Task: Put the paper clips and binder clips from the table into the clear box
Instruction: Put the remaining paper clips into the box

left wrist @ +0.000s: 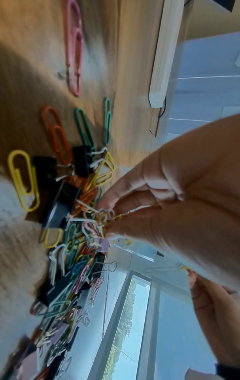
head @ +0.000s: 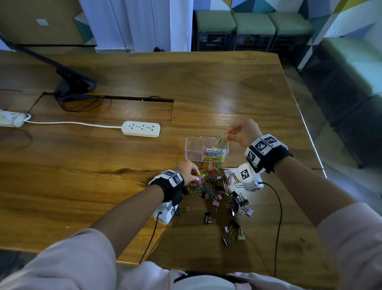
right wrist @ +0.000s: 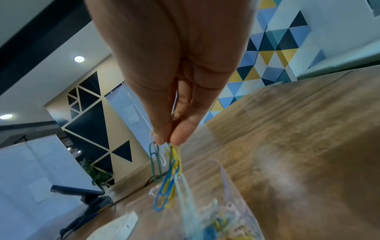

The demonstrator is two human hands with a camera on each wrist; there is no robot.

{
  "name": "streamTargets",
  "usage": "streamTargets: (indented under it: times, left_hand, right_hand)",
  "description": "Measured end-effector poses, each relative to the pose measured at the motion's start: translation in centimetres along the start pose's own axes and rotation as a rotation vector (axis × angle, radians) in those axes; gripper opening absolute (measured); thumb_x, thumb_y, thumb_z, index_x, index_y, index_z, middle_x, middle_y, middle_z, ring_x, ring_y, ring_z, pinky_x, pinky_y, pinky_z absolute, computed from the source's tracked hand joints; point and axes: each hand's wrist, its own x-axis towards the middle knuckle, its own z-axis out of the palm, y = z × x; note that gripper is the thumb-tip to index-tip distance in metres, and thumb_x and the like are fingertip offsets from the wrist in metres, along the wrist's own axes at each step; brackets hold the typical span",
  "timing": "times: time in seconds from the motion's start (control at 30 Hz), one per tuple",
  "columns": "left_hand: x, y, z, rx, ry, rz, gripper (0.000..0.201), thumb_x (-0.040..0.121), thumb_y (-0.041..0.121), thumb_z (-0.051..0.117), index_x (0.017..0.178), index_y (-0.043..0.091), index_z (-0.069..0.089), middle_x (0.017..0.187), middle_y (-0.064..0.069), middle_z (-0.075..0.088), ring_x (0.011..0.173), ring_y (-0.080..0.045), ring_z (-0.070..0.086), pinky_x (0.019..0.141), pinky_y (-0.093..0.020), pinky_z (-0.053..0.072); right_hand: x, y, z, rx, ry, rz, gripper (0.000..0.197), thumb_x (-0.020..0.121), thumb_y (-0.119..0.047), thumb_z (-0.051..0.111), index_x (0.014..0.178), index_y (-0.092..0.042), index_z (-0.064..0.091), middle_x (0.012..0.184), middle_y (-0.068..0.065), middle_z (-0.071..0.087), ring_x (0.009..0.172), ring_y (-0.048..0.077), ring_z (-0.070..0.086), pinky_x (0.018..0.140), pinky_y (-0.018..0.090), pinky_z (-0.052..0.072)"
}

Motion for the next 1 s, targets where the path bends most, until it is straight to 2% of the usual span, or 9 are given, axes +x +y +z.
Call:
streamTargets:
  times: [0.07,0.13,0.2,0.27,0.4,0.5,0.63,0.87,1.0]
  left_hand:
    - [-0.1,0.0,-0.1,0.007,-0.003,0.002,0.026,0.084,0.021,0.070,0.105,0.008,0.070,0.111,-0.009,0.067,0.103,-0.023,0.060,0.081,-0.028,0.046]
    - [-0.2,0.1,-0.2,0.004,-0.011,0.002,0.025,0.083,0.021,0.070,0.105,0.007,0.070,0.110,-0.009,0.067,0.099,-0.021,0.061,0.077,-0.026,0.045]
    - [-0.3,0.2,-0.3,-0.001,-0.016,0.005,0.025,0.082,0.020,0.071,0.103,0.007,0.071,0.107,-0.009,0.068,0.092,-0.020,0.061,0.071,-0.022,0.042]
    - [-0.4,0.3,-0.5,-0.006,-0.005,0.010,0.025,0.081,0.021,0.072,0.102,0.007,0.072,0.103,-0.009,0.070,0.092,-0.020,0.062,0.069,-0.021,0.041]
    - [-0.4,0.6,-1.0,-0.032,0.030,0.021,0.024,0.079,0.021,0.074,0.100,0.009,0.073,0.102,-0.008,0.070,0.091,-0.019,0.062,0.073,-0.022,0.045]
    - [-0.3,1.2,-1.7,-0.072,0.056,0.025,0.024,0.079,0.018,0.074,0.101,0.007,0.072,0.104,-0.010,0.070,0.098,-0.021,0.063,0.084,-0.028,0.051]
    - [-0.2,1.8,-2.5,-0.081,0.104,0.031,0.027,0.079,0.018,0.073,0.103,0.007,0.072,0.108,-0.010,0.069,0.102,-0.022,0.062,0.088,-0.029,0.050]
    - [0.2,2.0,-3.2,-0.107,0.171,0.036,0.029,0.079,0.020,0.074,0.105,0.007,0.071,0.110,-0.010,0.070,0.102,-0.021,0.063,0.086,-0.026,0.048]
    - [0.8,2.2,-3.9,-0.174,0.200,0.032,0.028,0.078,0.020,0.075,0.101,0.007,0.072,0.103,-0.010,0.070,0.096,-0.021,0.063,0.086,-0.030,0.048]
  right_hand:
    - [0.5,-0.6,-0.6,0.001,0.047,-0.048,0.009,0.074,-0.014,0.076,0.081,-0.017,0.070,0.075,-0.004,0.067,0.068,0.003,0.063,0.062,0.005,0.047]
    - [0.9,-1.0,-1.1,0.011,0.081,-0.077,0.011,0.075,-0.015,0.075,0.085,-0.013,0.072,0.079,-0.001,0.070,0.070,0.007,0.067,0.071,0.013,0.053]
    - [1.1,-1.1,-1.3,0.037,0.114,-0.080,0.012,0.076,-0.016,0.075,0.087,-0.012,0.073,0.079,0.000,0.071,0.067,0.007,0.067,0.067,0.012,0.054]
    - [1.0,-1.0,-1.0,0.029,0.133,-0.086,0.013,0.076,-0.014,0.074,0.088,-0.009,0.073,0.081,0.002,0.071,0.066,0.007,0.066,0.062,0.007,0.052]
    - [0.4,-0.2,1.0,-0.082,0.087,-0.056,0.012,0.077,-0.012,0.072,0.088,-0.008,0.072,0.090,0.003,0.071,0.072,0.005,0.061,0.059,0.004,0.044]
    - [0.3,0.4,2.5,-0.148,0.023,0.007,0.012,0.080,-0.014,0.070,0.091,-0.011,0.071,0.097,0.002,0.070,0.079,0.007,0.061,0.069,0.013,0.048]
    - [0.5,0.6,3.5,-0.149,0.013,0.043,0.012,0.081,-0.015,0.069,0.091,-0.014,0.073,0.104,0.002,0.070,0.086,0.010,0.061,0.072,0.017,0.047]
    - [0.3,0.7,4.0,-0.170,-0.059,-0.014,0.023,0.087,-0.002,0.056,0.103,-0.012,0.069,0.111,0.006,0.068,0.093,0.013,0.066,0.070,0.013,0.047]
    - [-0.4,1.4,3.2,-0.163,-0.034,-0.044,0.024,0.086,-0.004,0.056,0.103,-0.016,0.069,0.103,0.001,0.070,0.081,0.006,0.062,0.055,0.003,0.042]
